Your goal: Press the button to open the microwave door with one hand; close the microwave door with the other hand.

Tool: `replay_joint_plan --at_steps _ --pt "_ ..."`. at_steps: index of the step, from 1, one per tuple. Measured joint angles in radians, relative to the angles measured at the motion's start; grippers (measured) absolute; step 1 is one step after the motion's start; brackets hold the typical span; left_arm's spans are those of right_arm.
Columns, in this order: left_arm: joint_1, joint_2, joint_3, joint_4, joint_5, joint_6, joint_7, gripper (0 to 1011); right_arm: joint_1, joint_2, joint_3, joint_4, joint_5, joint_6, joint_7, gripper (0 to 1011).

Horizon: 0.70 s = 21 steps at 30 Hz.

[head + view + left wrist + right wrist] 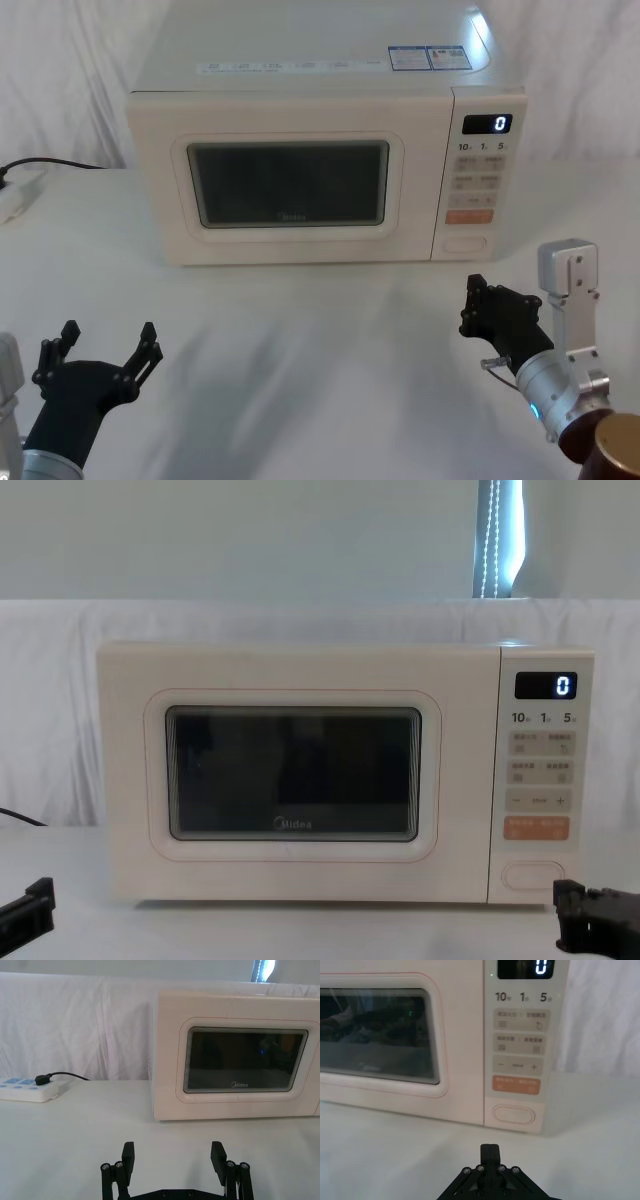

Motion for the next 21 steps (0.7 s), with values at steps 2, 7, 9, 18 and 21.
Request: replay_joint_plan --at_steps 2,7,9,18,21 --pt "0.000 0.000 0.000 0.000 0.000 0.000 0.000 1001 0.013 -0.002 0.004 0.017 0.001 -0.002 0.002 0" --pt "0.000 0.000 0.000 0.000 0.000 0.000 0.000 1001 0.066 -0.005 0.012 0.079 0.000 -0.009 0.007 0" --pt "0.000 0.000 0.000 0.000 0.000 0.000 0.000 1001 0.079 -0.005 0.014 0.094 0.000 -0.010 0.009 0" --pt "0.000 0.000 0.000 0.000 0.000 0.000 0.000 1001 0.167 -0.008 0.010 0.194 -0.009 -0.009 0.025 0" --pt "0.000 0.000 0.000 0.000 0.000 0.000 0.000 1001 0.192 -0.009 0.006 0.225 -0.014 -0.007 0.028 0"
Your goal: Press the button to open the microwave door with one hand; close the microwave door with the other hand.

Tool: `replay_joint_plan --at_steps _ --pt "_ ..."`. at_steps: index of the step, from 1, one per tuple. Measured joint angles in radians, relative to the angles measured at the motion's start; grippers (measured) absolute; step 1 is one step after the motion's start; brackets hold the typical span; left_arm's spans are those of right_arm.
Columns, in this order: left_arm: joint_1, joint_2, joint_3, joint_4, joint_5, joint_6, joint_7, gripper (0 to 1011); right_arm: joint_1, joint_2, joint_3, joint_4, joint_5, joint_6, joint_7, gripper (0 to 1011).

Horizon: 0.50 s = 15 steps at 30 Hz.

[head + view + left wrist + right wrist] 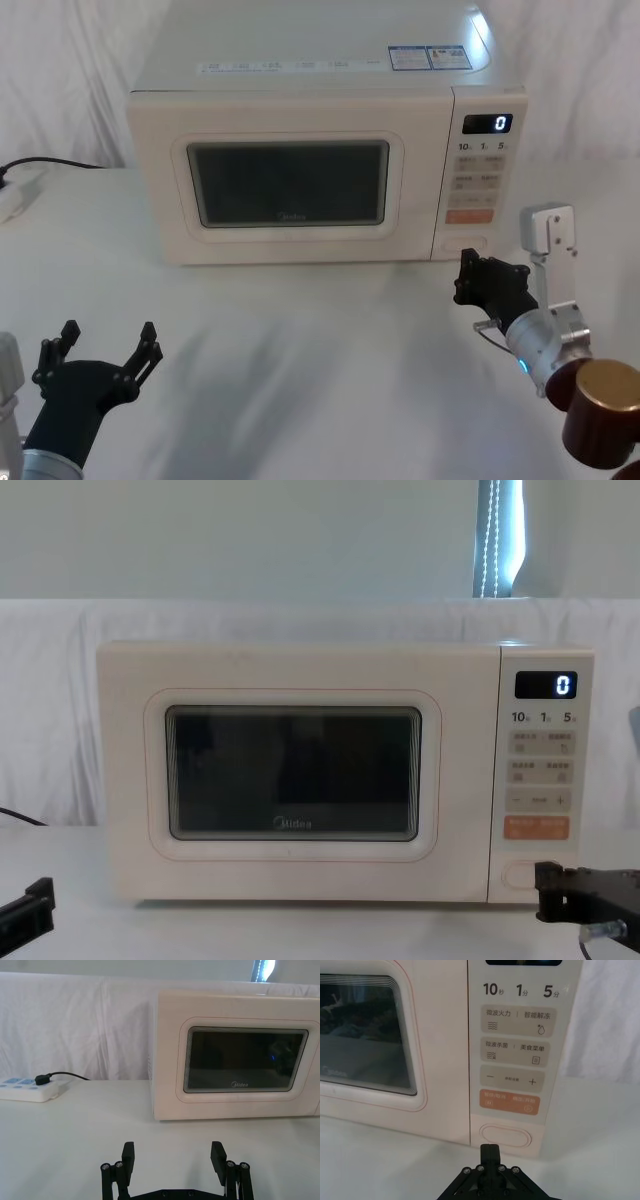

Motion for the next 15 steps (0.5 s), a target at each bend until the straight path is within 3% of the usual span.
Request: replay_joint_plan --at_steps 15 --pt "0.000 0.000 0.000 0.000 0.000 0.000 0.000 1001 0.082 -0.018 0.010 0.126 0.000 -0.019 -0.007 0"
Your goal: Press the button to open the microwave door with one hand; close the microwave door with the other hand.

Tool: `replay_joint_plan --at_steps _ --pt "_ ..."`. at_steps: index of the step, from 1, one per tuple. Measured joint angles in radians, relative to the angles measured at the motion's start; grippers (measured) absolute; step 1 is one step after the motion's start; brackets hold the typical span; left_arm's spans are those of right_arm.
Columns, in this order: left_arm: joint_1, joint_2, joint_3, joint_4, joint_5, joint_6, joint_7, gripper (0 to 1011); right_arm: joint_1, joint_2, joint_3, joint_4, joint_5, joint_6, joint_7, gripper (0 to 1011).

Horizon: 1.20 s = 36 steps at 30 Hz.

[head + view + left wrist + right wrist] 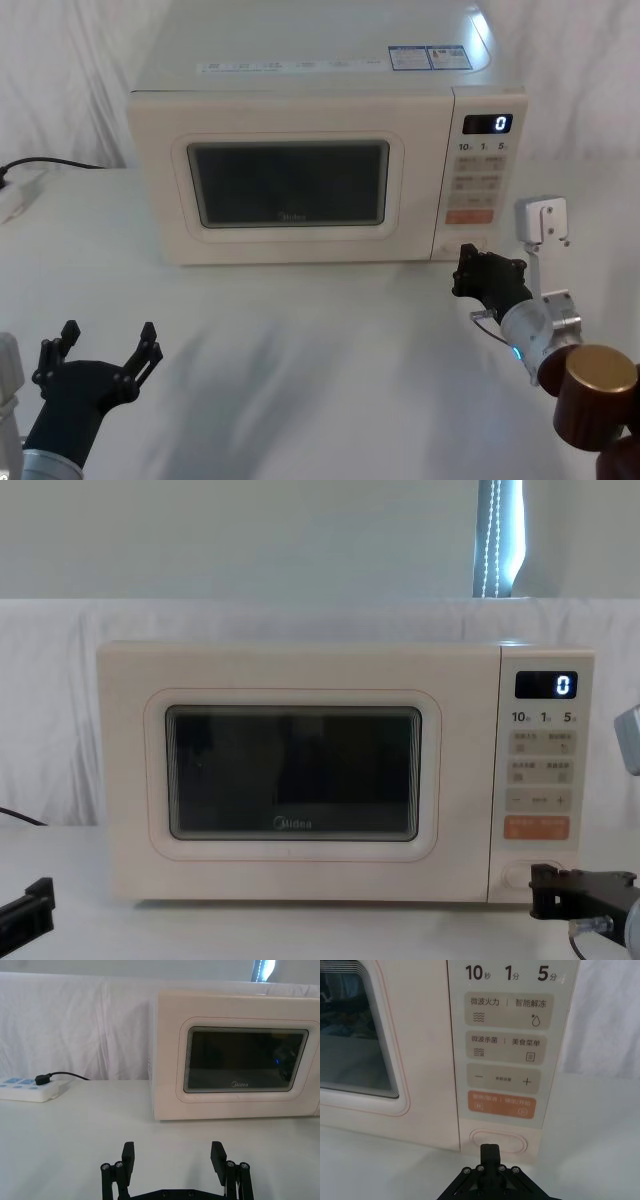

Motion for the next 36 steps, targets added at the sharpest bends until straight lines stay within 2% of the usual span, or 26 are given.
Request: replay_joint_plan --at_steps 15,36 --pt "0.000 0.000 0.000 0.000 0.000 0.000 0.000 1001 0.052 -0.007 0.006 0.079 -0.011 -0.008 -0.008 0" --pt "0.000 0.000 0.000 0.000 0.000 0.000 0.000 1001 0.082 -0.009 0.022 0.119 -0.019 -0.015 -0.015 0"
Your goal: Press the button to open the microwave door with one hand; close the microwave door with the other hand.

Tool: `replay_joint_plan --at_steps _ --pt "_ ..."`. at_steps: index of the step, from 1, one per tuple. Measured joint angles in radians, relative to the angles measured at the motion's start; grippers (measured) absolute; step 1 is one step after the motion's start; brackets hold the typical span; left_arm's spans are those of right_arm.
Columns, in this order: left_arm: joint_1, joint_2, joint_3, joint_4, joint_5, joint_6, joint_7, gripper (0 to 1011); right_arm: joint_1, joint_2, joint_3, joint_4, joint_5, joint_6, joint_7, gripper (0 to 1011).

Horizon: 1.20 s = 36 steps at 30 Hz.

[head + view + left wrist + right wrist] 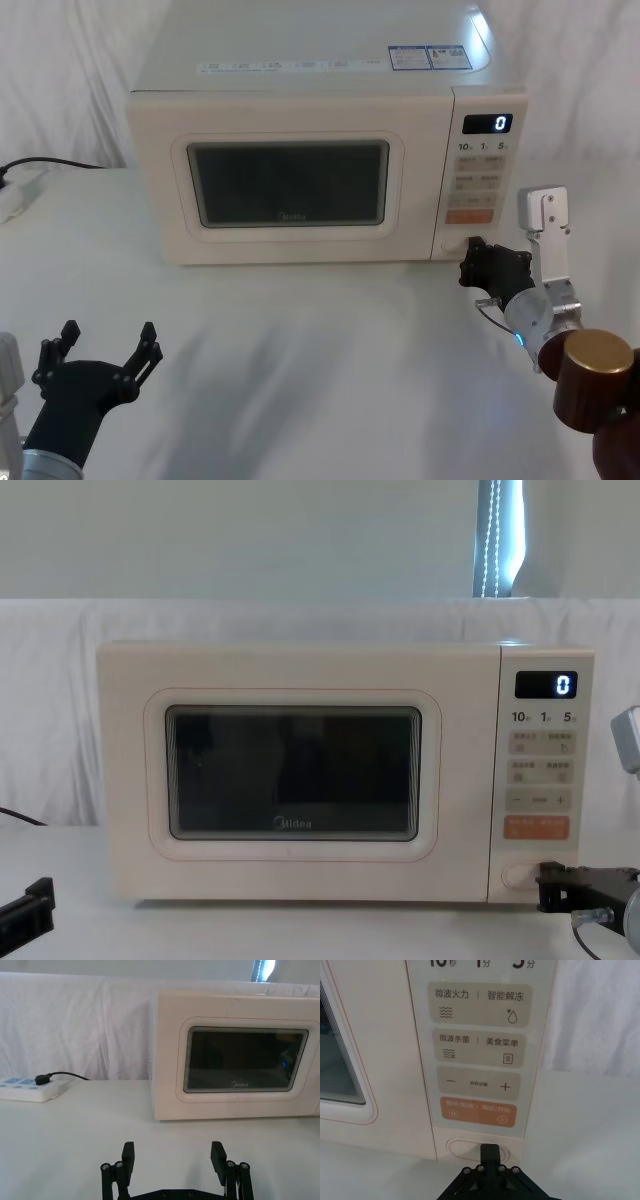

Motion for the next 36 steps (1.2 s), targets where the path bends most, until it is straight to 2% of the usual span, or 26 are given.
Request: replay_joint_plan --at_steps 36 --pt "0.000 0.000 0.000 0.000 0.000 0.000 0.000 1001 0.031 -0.013 -0.002 0.059 0.003 -0.030 0.021 0"
